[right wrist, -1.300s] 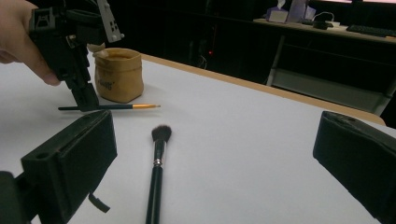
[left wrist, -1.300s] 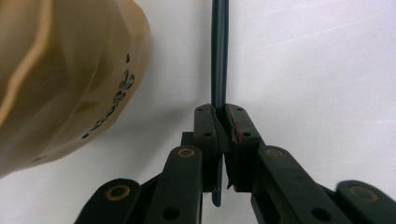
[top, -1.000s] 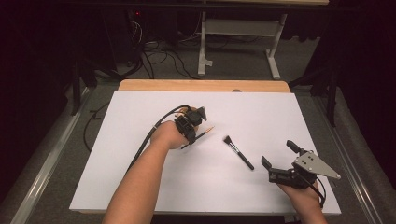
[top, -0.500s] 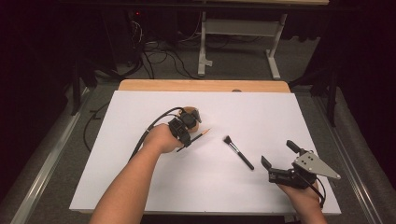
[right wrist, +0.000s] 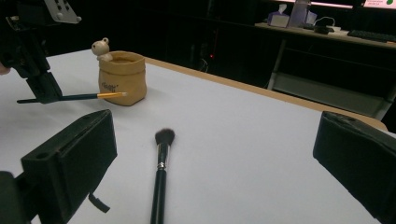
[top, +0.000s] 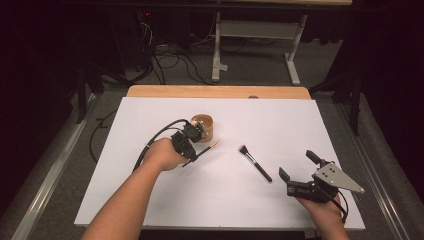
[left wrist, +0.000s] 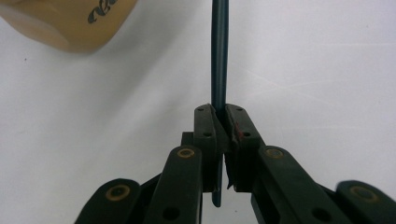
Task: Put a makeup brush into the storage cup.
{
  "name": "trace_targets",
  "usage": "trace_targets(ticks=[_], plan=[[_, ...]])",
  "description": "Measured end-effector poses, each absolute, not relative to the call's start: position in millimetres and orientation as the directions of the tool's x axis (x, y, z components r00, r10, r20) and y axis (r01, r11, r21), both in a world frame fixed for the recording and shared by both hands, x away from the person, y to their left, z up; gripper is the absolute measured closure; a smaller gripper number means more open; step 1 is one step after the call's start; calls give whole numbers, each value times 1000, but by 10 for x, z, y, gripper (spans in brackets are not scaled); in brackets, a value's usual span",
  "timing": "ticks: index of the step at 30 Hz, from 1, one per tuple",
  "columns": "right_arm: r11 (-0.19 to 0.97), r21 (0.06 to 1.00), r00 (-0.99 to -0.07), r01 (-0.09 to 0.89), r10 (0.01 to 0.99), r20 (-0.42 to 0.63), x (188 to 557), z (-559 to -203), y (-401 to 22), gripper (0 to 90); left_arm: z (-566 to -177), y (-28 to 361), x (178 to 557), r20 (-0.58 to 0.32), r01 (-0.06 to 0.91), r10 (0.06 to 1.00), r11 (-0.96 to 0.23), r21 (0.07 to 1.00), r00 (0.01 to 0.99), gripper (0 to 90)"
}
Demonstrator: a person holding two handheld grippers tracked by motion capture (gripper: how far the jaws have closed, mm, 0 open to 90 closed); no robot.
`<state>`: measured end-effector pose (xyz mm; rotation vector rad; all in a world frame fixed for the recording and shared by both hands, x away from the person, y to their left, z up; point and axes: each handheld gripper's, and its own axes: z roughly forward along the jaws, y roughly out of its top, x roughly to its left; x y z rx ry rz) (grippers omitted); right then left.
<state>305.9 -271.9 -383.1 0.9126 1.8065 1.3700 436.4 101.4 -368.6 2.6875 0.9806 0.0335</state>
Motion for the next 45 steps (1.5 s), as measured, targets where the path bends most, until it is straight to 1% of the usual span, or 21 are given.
trace_targets(ticks=[11, 15, 22, 26, 32, 42, 45], plan=[[192, 973, -521, 132, 848, -97, 3067, -3847, -2725, 7, -3672, 1222, 4234, -89, 624, 635, -706, 335, 767, 841], [192, 972, -522, 132, 847, -97, 3071, -3851, -2728, 7, -3719, 1309, 4202, -110, 635, 641, -696, 335, 760, 841], [191, 972, -522, 135, 848, -94, 3067, -3857, -2715, 7, -3761, 1416, 4120, -105, 637, 645, -692, 340, 757, 841], [193, 972, -522, 133, 848, -97, 3068, -3857, -2715, 7, -3777, 1477, 4069, -105, 635, 646, -684, 358, 756, 841], [201, 971, -523, 133, 846, -103, 3063, -3856, -2707, 7, -3851, 1549, 4005, -134, 641, 647, -664, 386, 751, 841], [200, 970, -523, 135, 846, -101, 3062, -3860, -2704, 7, -3907, 1656, 3905, -160, 634, 653, -598, 491, 740, 841], [200, 971, -524, 133, 845, -102, 3060, -3860, -2700, 7, -3955, 1691, 3872, -181, 644, 664, -561, 520, 725, 841]])
